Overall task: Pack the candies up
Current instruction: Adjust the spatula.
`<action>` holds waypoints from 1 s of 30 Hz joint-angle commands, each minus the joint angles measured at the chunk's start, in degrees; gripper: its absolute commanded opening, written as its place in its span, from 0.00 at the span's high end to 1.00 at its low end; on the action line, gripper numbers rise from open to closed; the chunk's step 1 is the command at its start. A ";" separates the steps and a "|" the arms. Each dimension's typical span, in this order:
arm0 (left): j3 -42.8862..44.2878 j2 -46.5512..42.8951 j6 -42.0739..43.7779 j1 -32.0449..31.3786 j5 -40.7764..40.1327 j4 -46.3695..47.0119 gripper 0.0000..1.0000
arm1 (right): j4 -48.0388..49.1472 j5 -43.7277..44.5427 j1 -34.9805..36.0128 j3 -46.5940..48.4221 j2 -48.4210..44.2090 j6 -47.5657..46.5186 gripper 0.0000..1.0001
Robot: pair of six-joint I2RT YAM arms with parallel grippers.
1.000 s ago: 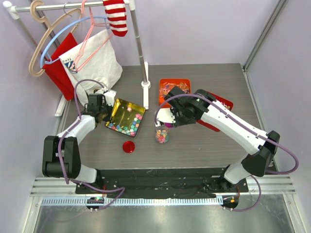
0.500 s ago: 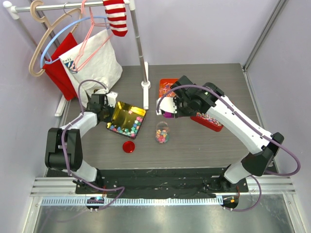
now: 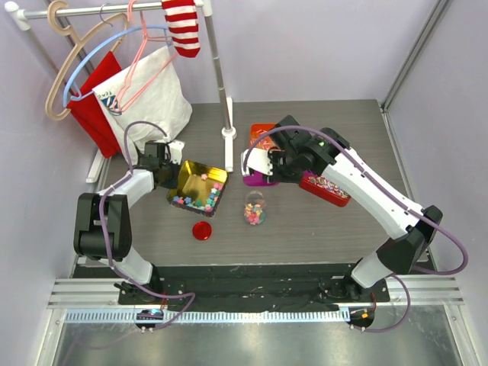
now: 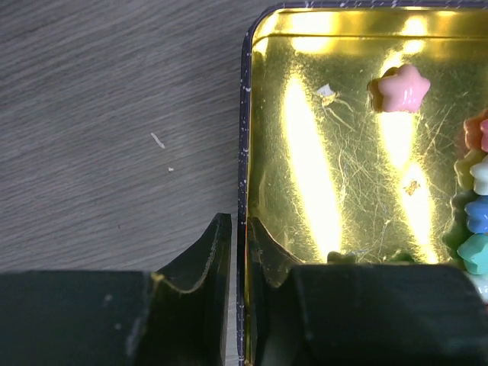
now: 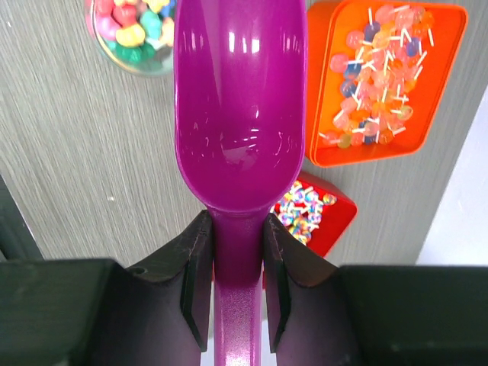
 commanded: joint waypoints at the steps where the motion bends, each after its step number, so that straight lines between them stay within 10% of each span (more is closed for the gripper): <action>1: 2.40 -0.18 -0.38 0.39 -0.28 -0.04 0.81 | 6.03 -4.20 -0.42 -1.49 -1.19 2.26 0.99; 13: 15.82 -8.27 3.49 0.39 18.25 -13.74 0.26 | 29.40 -1.13 -0.68 -11.42 -4.62 13.95 0.99; 30: 32.10 5.35 -9.69 -1.98 59.48 -20.96 0.15 | 46.02 14.43 5.64 -17.66 -5.50 19.84 0.99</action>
